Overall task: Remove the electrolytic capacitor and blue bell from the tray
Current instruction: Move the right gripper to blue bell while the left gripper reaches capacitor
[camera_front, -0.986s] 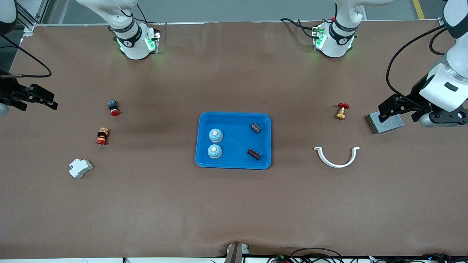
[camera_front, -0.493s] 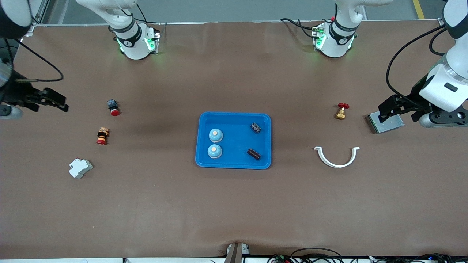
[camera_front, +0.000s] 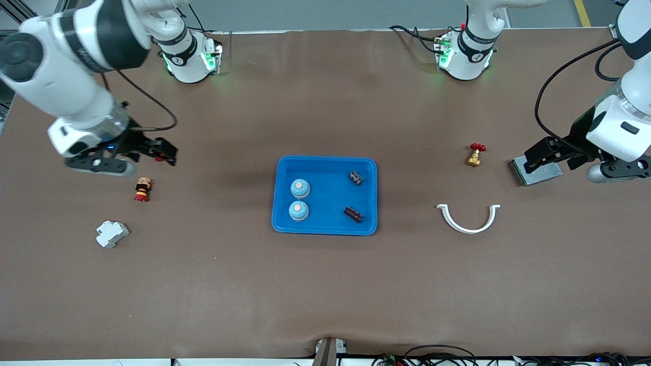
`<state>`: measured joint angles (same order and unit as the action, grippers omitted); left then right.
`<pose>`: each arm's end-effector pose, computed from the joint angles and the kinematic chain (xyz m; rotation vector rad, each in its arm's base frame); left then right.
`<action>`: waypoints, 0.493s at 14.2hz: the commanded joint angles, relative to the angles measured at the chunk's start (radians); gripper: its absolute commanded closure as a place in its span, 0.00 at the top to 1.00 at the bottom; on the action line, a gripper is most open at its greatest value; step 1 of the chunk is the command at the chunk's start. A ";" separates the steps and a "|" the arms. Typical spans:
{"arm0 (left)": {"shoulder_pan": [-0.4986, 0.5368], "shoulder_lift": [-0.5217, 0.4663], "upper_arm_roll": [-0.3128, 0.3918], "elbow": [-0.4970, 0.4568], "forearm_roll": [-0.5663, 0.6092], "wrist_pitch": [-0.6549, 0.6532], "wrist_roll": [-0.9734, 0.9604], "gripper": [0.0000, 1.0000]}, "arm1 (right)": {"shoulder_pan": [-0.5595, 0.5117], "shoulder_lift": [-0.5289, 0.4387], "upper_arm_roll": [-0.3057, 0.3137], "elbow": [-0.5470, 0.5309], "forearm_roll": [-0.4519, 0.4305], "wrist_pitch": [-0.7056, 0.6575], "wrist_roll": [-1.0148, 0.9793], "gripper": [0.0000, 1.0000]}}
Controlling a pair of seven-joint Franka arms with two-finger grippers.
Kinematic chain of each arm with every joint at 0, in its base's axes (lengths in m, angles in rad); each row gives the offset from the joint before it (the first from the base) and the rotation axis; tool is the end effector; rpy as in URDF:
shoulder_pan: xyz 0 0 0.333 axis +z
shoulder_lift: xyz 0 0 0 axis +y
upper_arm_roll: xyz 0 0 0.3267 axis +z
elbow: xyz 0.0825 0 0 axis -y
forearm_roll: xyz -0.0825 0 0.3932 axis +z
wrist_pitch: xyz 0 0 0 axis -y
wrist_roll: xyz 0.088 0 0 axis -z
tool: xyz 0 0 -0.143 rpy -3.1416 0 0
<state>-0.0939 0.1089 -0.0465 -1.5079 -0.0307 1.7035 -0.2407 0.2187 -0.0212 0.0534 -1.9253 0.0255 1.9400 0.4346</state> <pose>0.6077 -0.0885 0.5784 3.0837 0.1598 0.1213 0.5456 0.1551 0.4710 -3.0961 0.2658 -0.0400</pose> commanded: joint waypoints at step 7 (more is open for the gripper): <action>-0.134 0.072 -0.039 0.017 -0.083 -0.073 -0.489 1.00 | 0.407 0.206 -0.010 -0.159 -0.001 0.402 0.619 1.00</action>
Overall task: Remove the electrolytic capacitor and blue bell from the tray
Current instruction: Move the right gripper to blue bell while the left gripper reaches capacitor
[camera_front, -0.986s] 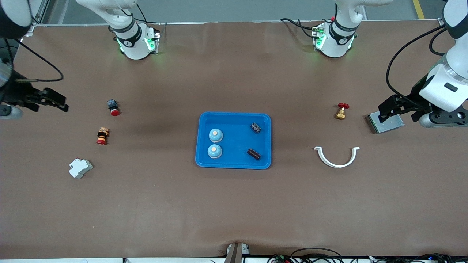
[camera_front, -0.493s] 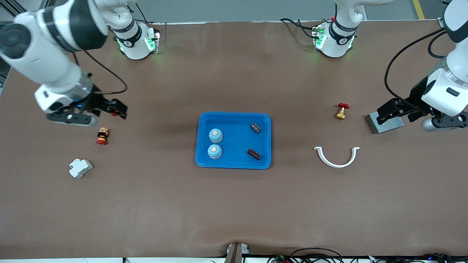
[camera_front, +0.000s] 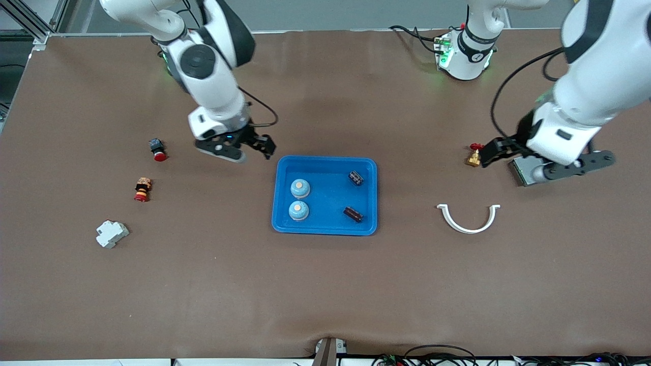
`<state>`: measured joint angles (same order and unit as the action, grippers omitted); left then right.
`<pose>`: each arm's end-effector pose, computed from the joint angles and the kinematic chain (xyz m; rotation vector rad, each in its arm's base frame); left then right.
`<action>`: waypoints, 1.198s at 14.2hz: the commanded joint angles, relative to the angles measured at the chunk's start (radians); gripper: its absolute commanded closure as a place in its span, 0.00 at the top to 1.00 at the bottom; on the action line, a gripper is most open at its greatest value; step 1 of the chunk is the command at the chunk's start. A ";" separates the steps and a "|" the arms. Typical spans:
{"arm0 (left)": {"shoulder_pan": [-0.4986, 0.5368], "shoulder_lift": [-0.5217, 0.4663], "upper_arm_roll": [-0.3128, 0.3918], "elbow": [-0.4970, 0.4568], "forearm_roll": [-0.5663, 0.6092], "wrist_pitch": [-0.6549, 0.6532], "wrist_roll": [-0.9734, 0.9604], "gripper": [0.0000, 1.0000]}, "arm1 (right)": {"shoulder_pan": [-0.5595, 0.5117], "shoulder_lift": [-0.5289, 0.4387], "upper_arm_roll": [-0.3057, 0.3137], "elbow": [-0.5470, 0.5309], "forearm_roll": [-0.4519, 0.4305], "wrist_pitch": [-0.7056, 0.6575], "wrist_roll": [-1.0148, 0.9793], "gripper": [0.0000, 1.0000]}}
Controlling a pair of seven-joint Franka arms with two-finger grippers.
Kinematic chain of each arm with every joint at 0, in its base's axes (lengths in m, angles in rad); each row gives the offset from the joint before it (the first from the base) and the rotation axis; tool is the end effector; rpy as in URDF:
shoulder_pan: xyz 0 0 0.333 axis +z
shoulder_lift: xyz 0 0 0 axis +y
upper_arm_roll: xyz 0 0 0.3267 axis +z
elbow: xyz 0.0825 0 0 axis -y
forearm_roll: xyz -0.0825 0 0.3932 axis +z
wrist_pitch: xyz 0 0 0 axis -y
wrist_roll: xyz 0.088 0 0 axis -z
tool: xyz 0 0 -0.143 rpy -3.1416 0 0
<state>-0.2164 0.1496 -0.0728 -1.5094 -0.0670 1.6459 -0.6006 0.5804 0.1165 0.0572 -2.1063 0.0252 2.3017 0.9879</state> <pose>0.5879 -0.1815 0.5478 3.0375 0.4864 -0.0691 0.4667 0.3469 0.3394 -3.0143 0.5595 -0.0543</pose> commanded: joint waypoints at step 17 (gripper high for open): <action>-0.294 0.510 -0.030 0.018 0.067 0.531 -0.907 1.00 | 0.208 0.370 -0.016 0.181 -0.004 0.154 0.307 1.00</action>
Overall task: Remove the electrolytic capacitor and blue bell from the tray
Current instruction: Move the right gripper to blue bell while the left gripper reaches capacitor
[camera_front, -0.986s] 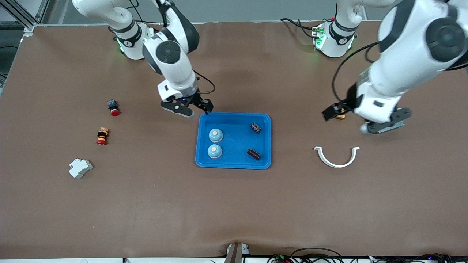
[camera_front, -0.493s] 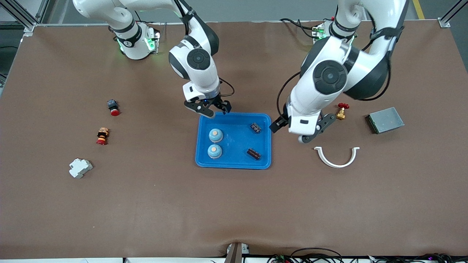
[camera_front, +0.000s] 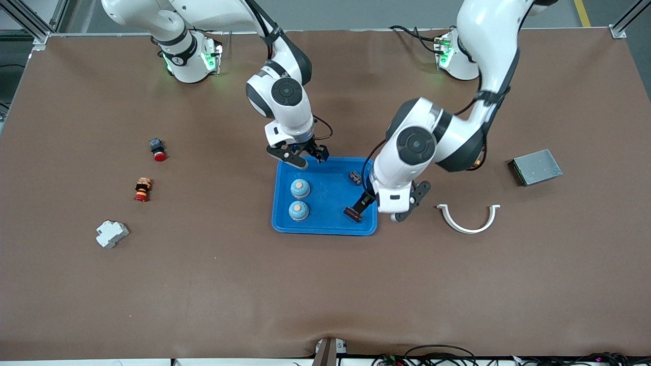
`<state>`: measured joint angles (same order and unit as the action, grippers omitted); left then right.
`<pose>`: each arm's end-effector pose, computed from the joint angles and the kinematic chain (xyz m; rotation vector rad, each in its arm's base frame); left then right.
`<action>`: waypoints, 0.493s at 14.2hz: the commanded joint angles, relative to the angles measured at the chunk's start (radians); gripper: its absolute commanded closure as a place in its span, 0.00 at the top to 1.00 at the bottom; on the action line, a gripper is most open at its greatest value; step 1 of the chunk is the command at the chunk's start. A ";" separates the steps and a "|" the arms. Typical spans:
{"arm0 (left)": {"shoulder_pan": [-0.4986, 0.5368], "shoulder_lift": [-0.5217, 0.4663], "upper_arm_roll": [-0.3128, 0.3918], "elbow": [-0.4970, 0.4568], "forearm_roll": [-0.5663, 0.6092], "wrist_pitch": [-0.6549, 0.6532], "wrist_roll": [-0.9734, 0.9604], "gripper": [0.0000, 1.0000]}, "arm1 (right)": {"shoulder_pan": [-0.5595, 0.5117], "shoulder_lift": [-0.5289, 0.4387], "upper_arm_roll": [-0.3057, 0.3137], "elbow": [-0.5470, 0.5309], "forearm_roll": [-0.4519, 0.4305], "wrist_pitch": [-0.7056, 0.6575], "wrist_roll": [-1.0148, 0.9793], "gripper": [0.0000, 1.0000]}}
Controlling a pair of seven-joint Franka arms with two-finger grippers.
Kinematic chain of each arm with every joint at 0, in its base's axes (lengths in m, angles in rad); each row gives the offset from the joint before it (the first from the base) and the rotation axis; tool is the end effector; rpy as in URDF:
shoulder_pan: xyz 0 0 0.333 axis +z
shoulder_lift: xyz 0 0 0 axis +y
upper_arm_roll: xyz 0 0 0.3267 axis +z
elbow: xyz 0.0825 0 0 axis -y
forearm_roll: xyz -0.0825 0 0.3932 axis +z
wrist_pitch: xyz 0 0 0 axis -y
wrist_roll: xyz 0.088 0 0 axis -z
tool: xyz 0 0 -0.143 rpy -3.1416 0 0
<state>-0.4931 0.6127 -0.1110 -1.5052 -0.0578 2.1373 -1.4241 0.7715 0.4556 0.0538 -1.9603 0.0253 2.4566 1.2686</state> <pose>0.6007 -0.4062 0.2801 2.7745 1.2914 -0.1283 0.4303 0.4660 0.2118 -3.0016 0.7163 0.0216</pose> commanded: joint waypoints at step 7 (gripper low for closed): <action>-0.073 0.116 0.011 0.016 0.064 0.095 -0.214 1.00 | -0.030 0.152 -0.023 0.158 -0.045 -0.004 0.015 1.00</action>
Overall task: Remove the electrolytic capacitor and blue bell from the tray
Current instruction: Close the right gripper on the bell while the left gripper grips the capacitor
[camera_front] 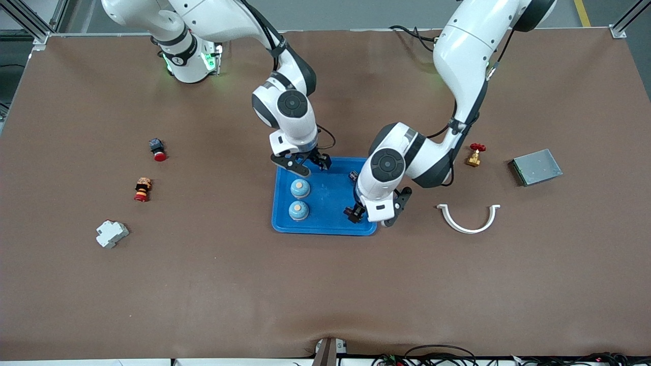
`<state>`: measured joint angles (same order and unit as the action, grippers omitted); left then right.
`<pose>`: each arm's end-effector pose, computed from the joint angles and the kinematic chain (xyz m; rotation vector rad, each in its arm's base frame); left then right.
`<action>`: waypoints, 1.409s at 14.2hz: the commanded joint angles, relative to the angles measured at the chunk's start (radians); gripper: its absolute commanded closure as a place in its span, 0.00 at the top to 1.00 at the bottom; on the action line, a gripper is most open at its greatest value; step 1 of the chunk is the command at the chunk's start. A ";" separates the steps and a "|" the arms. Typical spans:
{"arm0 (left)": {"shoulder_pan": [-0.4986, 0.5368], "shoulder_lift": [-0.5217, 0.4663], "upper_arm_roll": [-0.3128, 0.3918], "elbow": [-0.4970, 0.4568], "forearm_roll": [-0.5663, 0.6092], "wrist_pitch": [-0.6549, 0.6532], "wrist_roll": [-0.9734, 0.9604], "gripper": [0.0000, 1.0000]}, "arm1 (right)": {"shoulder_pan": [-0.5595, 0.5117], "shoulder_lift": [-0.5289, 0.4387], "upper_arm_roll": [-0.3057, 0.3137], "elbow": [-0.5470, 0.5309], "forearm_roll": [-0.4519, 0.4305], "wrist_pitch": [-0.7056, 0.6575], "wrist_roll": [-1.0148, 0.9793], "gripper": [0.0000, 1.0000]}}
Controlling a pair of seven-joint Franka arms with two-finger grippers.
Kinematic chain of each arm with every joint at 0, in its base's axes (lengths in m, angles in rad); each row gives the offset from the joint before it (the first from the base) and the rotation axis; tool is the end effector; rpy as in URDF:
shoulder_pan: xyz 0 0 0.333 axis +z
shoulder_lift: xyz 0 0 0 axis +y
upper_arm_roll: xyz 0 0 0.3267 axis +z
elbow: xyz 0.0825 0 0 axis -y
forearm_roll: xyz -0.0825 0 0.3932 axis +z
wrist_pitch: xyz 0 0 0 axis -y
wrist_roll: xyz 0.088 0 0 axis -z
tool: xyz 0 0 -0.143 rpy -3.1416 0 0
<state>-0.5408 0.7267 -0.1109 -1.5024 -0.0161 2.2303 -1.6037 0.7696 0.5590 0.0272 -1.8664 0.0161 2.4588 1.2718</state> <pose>0.5855 -0.4340 0.2068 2.7260 1.4714 -0.1174 0.4589 0.4692 0.1839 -3.0069 0.7545 0.0064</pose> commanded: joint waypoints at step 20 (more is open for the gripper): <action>-0.060 0.111 0.043 0.044 0.094 0.135 -0.036 1.00 | -0.092 0.133 0.003 0.145 -0.071 -0.001 -0.040 0.70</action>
<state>-0.5935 0.8245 -0.0770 -1.4836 0.0551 2.3608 -1.6350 0.6874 0.6748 0.0217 -1.7553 -0.0275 2.4608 1.2306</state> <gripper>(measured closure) 0.000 0.000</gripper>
